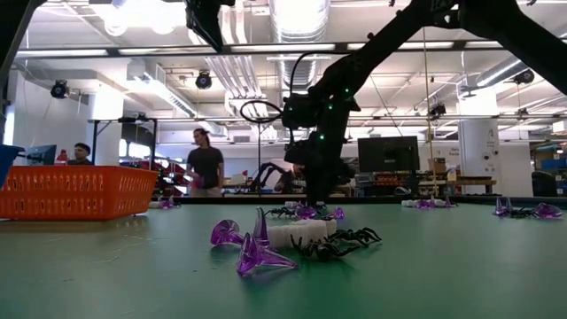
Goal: Sort Halloween decoration
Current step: Put the white skeleton toy into the yellow bin
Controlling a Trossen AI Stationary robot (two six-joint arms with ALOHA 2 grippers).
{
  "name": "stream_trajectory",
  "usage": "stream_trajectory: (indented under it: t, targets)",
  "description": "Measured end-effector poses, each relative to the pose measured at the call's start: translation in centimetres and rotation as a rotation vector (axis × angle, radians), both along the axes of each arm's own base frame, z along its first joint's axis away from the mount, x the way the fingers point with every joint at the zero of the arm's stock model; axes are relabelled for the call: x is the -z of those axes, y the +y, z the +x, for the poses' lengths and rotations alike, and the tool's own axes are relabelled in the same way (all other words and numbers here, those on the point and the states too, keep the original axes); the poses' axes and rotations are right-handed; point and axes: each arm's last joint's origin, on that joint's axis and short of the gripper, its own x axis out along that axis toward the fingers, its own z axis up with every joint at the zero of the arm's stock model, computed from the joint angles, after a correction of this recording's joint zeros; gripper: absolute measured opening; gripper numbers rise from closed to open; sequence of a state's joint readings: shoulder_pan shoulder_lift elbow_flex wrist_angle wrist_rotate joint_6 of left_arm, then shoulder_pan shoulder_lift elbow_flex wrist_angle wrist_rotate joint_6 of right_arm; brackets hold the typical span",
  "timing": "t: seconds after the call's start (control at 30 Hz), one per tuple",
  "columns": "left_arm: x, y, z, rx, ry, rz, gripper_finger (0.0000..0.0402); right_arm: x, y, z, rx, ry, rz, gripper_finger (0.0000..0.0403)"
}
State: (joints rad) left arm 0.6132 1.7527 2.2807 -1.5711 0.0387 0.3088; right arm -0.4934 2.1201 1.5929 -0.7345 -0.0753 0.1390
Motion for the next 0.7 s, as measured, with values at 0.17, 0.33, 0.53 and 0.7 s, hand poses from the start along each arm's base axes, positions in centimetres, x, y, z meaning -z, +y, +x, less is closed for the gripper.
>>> stream_trajectory:
  t: [0.17, 0.33, 0.53, 0.7]
  targets:
    - [0.0, 0.0, 0.0, 0.000, 0.000, 0.000, 0.0123, -0.1, -0.1, -0.1, 0.003, -0.003, 0.003, 0.0026]
    - [0.0, 0.0, 0.0, -0.001, 0.000, 0.000, 0.0123, -0.4, -0.1, -0.1, 0.006, -0.007, 0.000, 0.0020]
    - [0.0, 0.0, 0.0, -0.001, 0.000, 0.001, 0.0123, -2.3, 0.0, -0.5, 0.016, -0.013, -0.012, 0.0018]
    - [0.0, 0.0, 0.0, -0.002, 0.002, 0.002, 0.0123, -6.3, 0.4, -1.0, 0.021, -0.096, -0.050, 0.0017]
